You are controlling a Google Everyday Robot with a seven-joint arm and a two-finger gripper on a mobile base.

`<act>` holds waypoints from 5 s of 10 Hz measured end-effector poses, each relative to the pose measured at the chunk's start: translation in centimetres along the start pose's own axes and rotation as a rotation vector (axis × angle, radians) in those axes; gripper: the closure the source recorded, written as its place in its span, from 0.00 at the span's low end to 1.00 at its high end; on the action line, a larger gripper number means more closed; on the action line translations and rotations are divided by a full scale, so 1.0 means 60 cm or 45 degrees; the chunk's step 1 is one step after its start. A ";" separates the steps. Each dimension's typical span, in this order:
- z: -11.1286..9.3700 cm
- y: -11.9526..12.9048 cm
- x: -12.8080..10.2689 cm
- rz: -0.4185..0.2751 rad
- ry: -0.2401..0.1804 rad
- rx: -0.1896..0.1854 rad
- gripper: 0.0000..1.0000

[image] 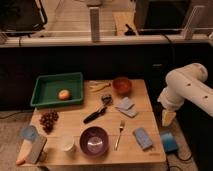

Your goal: Place brush in table surface

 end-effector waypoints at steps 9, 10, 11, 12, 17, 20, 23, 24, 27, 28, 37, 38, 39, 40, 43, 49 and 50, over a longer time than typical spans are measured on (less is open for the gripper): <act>0.008 -0.010 -0.088 -0.214 0.041 0.047 0.20; 0.008 -0.010 -0.112 -0.261 0.048 0.053 0.20; 0.009 -0.011 -0.136 -0.300 0.056 0.058 0.20; 0.009 -0.012 -0.151 -0.329 0.062 0.063 0.20; 0.010 -0.024 -0.219 -0.466 0.100 0.091 0.20; 0.011 -0.028 -0.232 -0.529 0.121 0.089 0.20; 0.014 -0.036 -0.279 -0.598 0.126 0.091 0.20; 0.016 -0.037 -0.284 -0.615 0.132 0.090 0.20; 0.025 -0.041 -0.302 -0.674 0.130 0.091 0.20; 0.026 -0.043 -0.307 -0.683 0.126 0.093 0.20; 0.056 -0.062 -0.326 -0.797 0.084 0.099 0.20; 0.057 -0.065 -0.328 -0.805 0.075 0.101 0.20; 0.060 -0.067 -0.329 -0.815 0.068 0.102 0.20; 0.065 -0.071 -0.329 -0.828 0.062 0.103 0.20; 0.078 -0.081 -0.336 -0.861 0.037 0.109 0.20; 0.100 -0.101 -0.341 -0.914 -0.008 0.128 0.20; 0.104 -0.105 -0.342 -0.922 -0.019 0.132 0.20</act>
